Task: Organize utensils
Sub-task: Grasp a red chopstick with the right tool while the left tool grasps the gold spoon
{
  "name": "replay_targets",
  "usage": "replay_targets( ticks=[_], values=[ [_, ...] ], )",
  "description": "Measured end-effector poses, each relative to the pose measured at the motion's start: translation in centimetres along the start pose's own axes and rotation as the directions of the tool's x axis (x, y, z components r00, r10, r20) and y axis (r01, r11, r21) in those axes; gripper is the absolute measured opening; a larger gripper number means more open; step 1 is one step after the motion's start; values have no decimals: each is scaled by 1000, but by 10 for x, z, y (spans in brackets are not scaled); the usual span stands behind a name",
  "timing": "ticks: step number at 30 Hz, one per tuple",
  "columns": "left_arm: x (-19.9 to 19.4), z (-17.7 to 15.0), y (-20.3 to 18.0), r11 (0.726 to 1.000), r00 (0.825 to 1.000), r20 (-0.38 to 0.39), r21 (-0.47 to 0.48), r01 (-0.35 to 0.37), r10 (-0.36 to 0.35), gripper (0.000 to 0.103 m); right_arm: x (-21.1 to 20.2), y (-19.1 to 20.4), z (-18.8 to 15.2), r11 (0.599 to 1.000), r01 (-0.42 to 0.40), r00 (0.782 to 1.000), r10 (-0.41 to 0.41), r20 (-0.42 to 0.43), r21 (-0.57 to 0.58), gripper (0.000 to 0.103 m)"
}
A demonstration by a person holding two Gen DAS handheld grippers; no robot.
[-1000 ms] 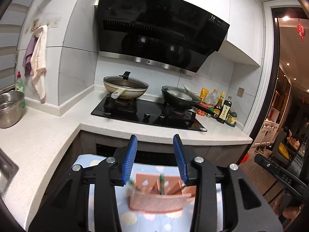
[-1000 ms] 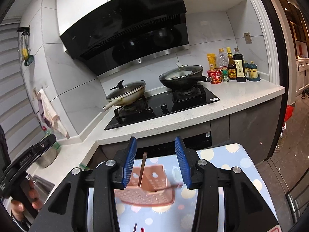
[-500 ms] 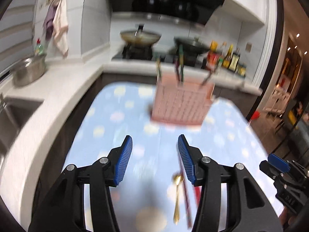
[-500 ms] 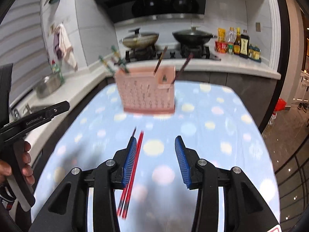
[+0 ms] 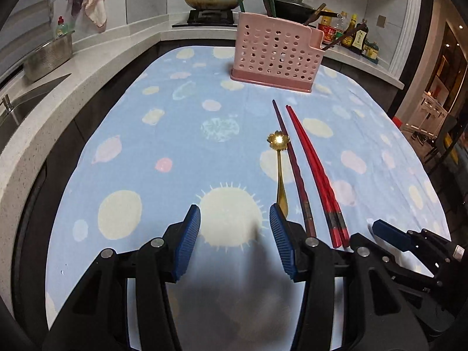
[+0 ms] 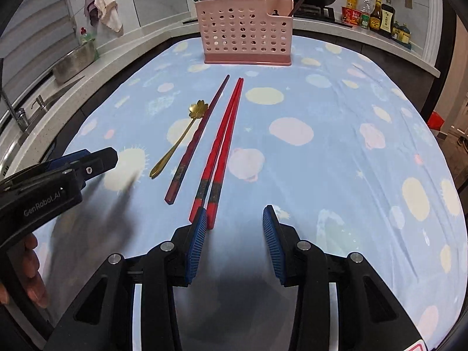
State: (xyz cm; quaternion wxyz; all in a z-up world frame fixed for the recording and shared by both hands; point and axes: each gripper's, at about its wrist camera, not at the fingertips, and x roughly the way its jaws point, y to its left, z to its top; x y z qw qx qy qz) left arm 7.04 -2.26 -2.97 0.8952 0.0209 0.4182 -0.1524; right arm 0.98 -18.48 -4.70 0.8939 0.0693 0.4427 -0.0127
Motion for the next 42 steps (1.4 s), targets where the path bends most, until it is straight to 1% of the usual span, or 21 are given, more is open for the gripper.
replay_targets(
  ticks=[5, 7, 10, 15, 18, 21, 25, 31, 38, 42],
  values=[
    [7, -7, 1, 1000, 1000, -29, -12, 2, -2, 47, 6, 4, 0, 1000, -5, 1000, 5, -12, -4, 37],
    [9, -7, -1, 1000, 999, -35, -7, 0, 0, 47, 9, 5, 1, 1000, 2, 1000, -2, -17, -8, 35],
    [11, -7, -4, 1000, 999, -40, 2, -6, 6, 47, 11, 6, 3, 1000, 5, 1000, -5, -15, -8, 34],
    [14, -7, -5, 1000, 999, -51, 2, -9, 10, 47, 15, 4, 8, 1000, 6, 1000, -6, -13, 5, 30],
    [16, -7, -5, 1000, 998, -57, 1, -11, 11, 47, 18, 5, 12, 1000, 6, 1000, -6, -11, 9, 26],
    [17, -8, -5, 1000, 998, -59, 3, -15, 15, 47, 21, 7, 15, 1000, 6, 1000, -6, -8, 9, 19],
    [18, -7, -5, 1000, 998, -62, 1, -20, 20, 47, 22, 5, 16, 1000, 4, 1000, -4, -7, 12, 7],
    [21, -4, -2, 1000, 997, -71, -26, -4, 2, 47, 19, -3, 14, 1000, 3, 1000, -3, -6, 27, 7],
    [28, 2, -4, 995, 995, -79, -82, 60, -67, 47, 15, -15, 9, 997, -12, 1000, 12, -8, 73, 7],
    [37, 4, -11, 994, 992, -86, -79, 80, -87, 46, 15, -19, 8, 995, -23, 1000, 25, -12, 94, 7]
  ],
)
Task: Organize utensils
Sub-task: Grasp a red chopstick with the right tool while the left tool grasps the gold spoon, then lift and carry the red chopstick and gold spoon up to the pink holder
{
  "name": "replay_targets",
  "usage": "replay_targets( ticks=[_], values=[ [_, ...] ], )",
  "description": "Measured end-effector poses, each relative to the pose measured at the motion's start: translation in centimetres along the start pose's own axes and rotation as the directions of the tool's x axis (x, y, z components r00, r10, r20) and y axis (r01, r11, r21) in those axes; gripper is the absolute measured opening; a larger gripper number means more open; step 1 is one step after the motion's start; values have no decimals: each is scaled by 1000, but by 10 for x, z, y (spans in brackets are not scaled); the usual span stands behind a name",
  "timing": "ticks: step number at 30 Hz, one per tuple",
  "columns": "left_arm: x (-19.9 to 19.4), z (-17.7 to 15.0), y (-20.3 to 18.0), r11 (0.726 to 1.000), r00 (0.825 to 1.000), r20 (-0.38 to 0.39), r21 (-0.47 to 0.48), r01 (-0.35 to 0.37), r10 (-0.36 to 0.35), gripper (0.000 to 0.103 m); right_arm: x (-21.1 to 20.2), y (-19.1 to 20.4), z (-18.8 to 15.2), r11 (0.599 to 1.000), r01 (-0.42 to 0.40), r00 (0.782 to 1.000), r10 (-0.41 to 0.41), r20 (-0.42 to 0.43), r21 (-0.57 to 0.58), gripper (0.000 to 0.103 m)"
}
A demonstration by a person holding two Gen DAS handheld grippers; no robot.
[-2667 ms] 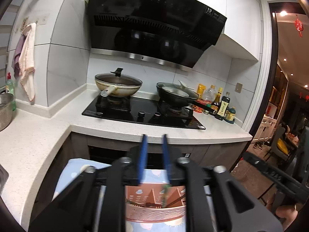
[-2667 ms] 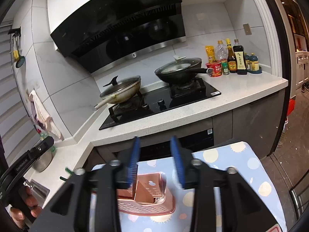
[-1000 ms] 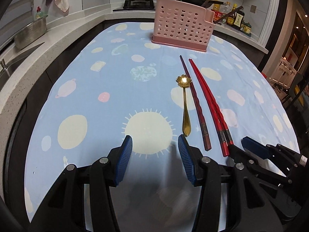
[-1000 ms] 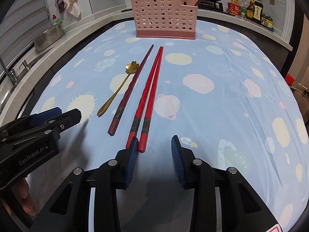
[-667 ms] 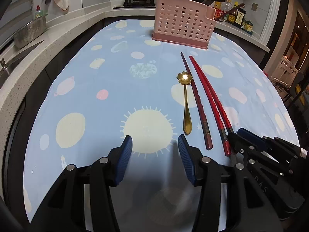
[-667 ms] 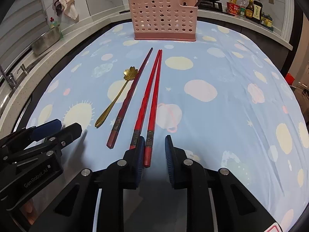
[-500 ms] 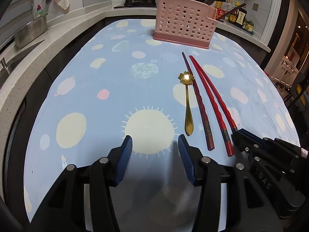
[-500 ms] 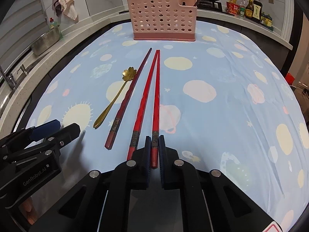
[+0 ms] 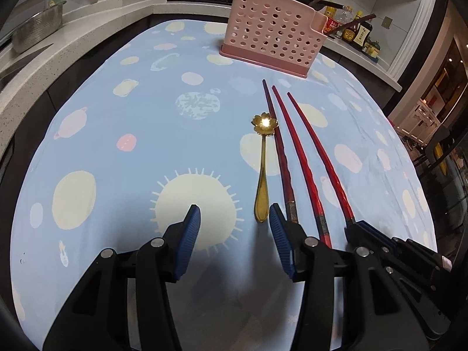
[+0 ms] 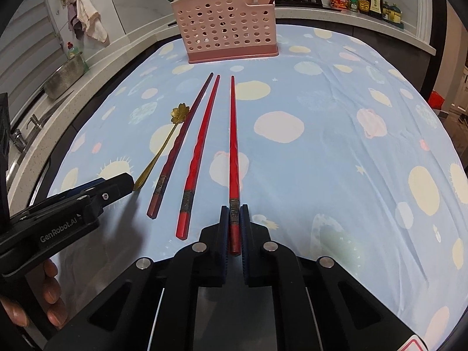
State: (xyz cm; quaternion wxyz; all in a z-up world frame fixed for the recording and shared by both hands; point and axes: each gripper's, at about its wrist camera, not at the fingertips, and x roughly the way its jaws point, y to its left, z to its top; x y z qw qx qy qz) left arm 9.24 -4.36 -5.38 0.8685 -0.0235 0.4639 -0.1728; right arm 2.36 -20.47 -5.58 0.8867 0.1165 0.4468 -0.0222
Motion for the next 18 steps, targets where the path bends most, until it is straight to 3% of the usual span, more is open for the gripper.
replay_targets(
  ticks=[10, 13, 18],
  values=[
    [12, 3, -13, 998, 1000, 23, 65, -15, 14, 20, 2, 1, 0, 1000, -6, 1000, 6, -4, 1, 7],
    [13, 2, -14, 997, 1000, 28, 78, -15, 12, 8, 2, 1, 0, 1000, -6, 1000, 6, -4, 2, 7],
    [6, 6, -4, 999, 999, 8, 30, 32, -33, 2, -2, 1, -1, 1000, -12, 1000, 12, 1, 1, 7]
  ],
)
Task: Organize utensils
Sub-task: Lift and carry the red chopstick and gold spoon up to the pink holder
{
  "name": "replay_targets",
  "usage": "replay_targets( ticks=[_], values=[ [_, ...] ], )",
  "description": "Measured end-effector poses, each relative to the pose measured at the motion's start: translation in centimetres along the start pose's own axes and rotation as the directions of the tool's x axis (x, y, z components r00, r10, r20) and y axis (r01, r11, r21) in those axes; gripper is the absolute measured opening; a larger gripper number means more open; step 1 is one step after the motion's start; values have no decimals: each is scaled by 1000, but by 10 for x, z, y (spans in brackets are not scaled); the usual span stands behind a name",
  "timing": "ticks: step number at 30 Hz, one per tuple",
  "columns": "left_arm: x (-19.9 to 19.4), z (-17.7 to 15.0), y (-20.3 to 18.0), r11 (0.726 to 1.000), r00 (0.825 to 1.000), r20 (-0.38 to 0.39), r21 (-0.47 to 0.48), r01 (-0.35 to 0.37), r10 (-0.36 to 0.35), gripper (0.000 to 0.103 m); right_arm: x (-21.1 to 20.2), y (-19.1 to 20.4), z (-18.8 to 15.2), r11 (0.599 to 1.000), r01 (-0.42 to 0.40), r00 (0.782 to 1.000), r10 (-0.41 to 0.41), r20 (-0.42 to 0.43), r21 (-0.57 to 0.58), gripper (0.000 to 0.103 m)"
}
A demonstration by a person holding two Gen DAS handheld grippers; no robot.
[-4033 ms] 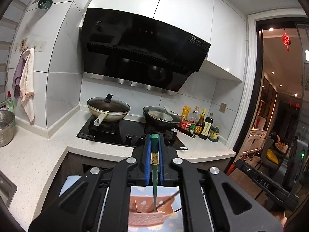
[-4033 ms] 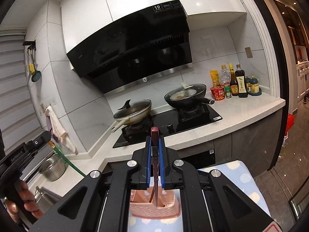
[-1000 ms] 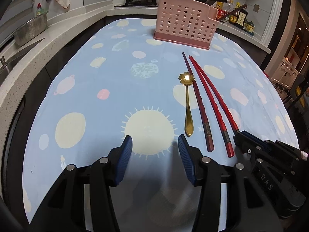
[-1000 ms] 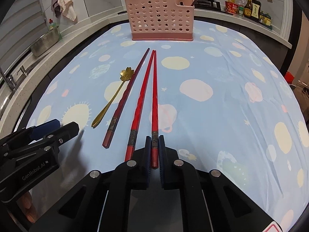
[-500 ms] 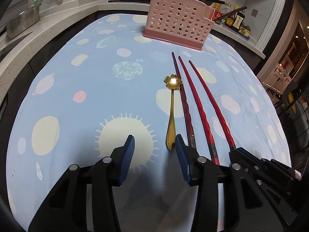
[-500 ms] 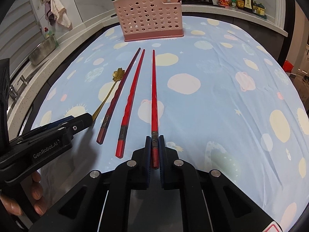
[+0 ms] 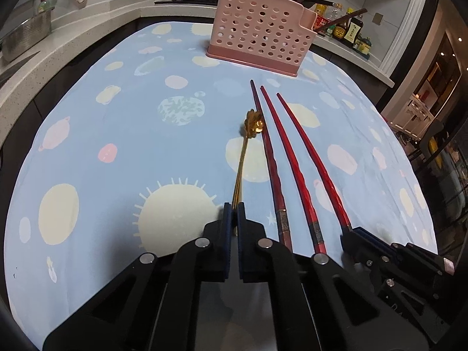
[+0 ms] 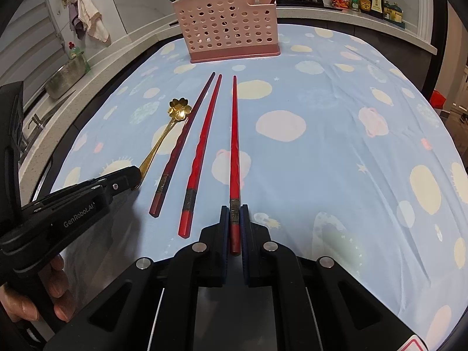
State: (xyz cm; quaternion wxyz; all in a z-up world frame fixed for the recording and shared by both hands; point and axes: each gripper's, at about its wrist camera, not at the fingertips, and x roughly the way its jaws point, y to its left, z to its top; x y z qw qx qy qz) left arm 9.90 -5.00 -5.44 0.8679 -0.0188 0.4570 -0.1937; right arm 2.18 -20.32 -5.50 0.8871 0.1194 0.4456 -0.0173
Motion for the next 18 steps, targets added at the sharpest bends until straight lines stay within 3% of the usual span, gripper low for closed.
replay_targets(
  ticks=[11, 18],
  values=[
    [-52, 16, 1, 1000, 996, 90, 4, -11, 11, 1, -42, 1, 12, 1000, -22, 995, 20, 100, 16, 7],
    [-82, 39, 2, 1000, 988, 153, 5, -12, 11, 0, -82, 4, 37, 998, -58, 978, 50, 205, 30, 7]
  ],
)
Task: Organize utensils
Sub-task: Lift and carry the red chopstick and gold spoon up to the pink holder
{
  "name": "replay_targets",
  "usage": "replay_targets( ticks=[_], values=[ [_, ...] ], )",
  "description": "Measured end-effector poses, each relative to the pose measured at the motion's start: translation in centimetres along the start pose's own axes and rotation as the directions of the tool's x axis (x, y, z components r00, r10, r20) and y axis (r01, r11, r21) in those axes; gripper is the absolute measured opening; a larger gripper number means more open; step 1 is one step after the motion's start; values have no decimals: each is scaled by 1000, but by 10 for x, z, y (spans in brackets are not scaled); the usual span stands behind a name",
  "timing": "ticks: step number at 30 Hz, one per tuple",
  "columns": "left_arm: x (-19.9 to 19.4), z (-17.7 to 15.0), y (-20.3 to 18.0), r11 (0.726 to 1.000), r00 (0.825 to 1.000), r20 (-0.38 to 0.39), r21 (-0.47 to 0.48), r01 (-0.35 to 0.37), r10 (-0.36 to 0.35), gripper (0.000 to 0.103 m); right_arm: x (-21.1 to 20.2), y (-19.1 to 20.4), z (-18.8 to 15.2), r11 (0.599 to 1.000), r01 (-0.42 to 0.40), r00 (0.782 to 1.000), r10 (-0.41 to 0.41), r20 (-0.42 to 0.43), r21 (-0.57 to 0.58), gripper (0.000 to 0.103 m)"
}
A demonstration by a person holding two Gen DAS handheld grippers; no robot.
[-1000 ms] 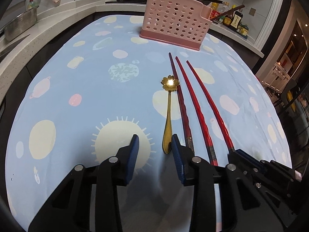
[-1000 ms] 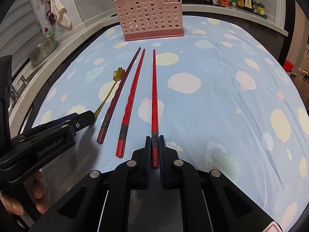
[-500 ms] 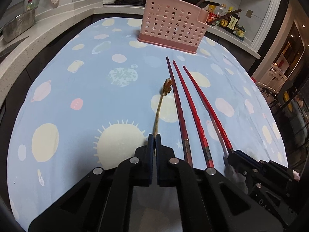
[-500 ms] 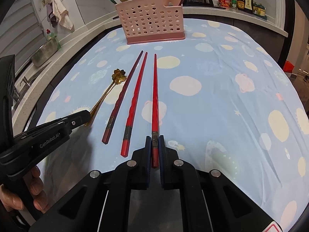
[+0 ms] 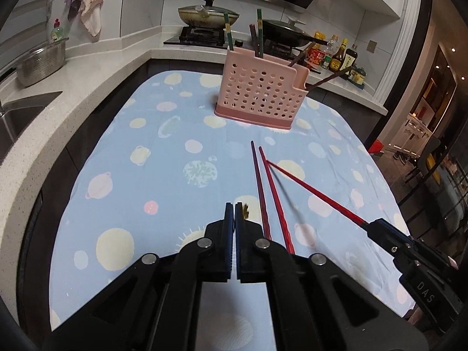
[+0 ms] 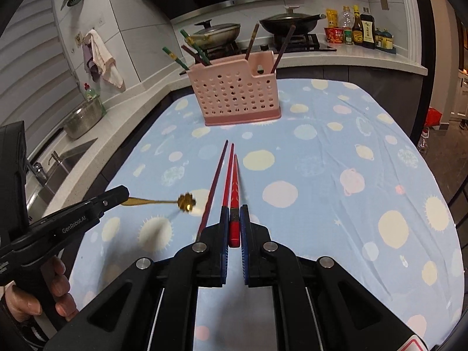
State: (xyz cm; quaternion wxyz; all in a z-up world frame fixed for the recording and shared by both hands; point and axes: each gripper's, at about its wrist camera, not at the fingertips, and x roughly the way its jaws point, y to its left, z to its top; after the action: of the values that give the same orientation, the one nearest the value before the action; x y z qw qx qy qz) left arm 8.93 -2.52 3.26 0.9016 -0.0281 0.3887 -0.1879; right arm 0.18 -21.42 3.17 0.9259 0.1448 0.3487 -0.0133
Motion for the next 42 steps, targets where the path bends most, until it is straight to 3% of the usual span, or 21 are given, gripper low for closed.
replay_targets(
  ticks=[10, 17, 24, 36, 42],
  values=[
    [-14, 33, -9, 998, 997, 77, 63, -29, 24, 0, -17, 5, 45, 999, -34, 996, 32, 79, 20, 7],
    [-14, 60, -12, 997, 993, 120, 76, -16, 7, 0, -23, 3, 72, 1000, -28, 991, 27, 130, 9, 7],
    [-13, 103, -18, 995, 986, 165, 97, 5, -22, 0, -26, -7, 120, 997, -69, 981, 61, 181, 38, 7],
    [-25, 196, -48, 980, 951, 308, 196, -32, -30, 0, -30, -12, 225, 988, -148, 945, 127, 301, 47, 7],
    [-30, 248, -56, 984, 927, 366, 179, 20, -85, 0, -28, -7, 278, 990, -142, 915, 121, 385, 26, 7]
  ],
)
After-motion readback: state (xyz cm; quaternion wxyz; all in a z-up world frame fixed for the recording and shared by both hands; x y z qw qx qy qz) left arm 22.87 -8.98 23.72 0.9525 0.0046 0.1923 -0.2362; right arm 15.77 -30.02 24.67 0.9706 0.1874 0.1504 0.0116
